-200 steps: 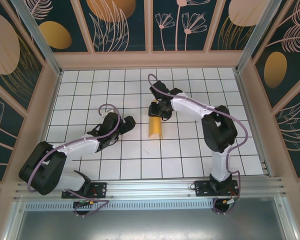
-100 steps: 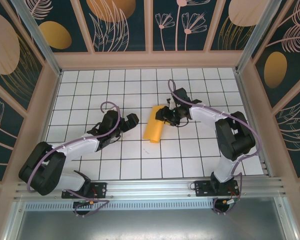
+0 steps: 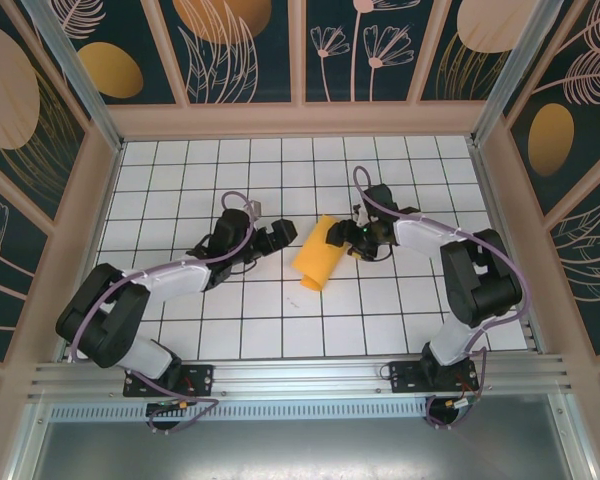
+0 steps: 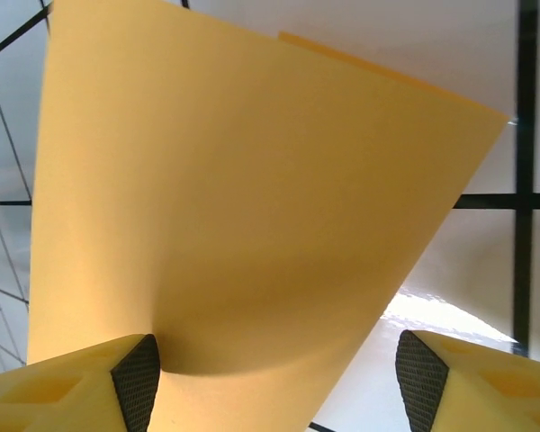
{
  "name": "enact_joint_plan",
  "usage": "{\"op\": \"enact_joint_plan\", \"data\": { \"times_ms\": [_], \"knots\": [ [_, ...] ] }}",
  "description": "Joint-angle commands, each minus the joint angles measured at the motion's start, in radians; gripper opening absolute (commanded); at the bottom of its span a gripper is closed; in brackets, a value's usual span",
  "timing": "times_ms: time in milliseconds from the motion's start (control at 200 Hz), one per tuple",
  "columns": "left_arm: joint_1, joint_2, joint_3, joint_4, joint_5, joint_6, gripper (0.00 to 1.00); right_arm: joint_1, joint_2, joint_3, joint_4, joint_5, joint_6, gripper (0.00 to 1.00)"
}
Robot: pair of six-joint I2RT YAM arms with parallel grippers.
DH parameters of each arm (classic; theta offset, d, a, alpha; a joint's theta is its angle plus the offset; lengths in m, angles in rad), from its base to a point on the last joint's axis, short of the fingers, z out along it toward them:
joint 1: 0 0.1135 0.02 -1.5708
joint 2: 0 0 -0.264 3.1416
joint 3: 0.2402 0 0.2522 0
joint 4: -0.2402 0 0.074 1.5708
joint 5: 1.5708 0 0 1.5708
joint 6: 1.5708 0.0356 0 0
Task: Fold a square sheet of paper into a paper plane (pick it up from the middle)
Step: Fold the square sheet of paper in half at the center of the table.
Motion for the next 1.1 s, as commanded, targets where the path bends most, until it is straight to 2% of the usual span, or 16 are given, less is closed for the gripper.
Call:
{"op": "enact_joint_plan", "data": {
  "times_ms": [0, 115, 415, 671, 1096],
  "knots": [
    [-0.012, 0.028, 0.038, 0.041, 0.047, 0.006, 0.93, -0.003, -0.031, -0.023, -0.069, 0.083, -0.024, 0.73],
    [-0.024, 0.042, 0.05, 0.041, 0.054, 0.012, 0.92, -0.002, -0.041, -0.036, -0.106, 0.144, -0.019, 0.72],
    [-0.049, 0.092, 0.1, 0.028, 0.075, 0.043, 0.9, 0.013, -0.036, -0.066, -0.11, 0.201, 0.023, 0.72],
    [-0.062, 0.124, 0.108, 0.058, 0.099, 0.047, 0.84, 0.049, 0.003, -0.045, -0.101, 0.2, 0.013, 0.72],
    [-0.065, 0.156, 0.11, 0.06, 0.117, 0.048, 0.81, 0.07, 0.001, -0.014, -0.088, 0.18, -0.008, 0.75]
  ]
}}
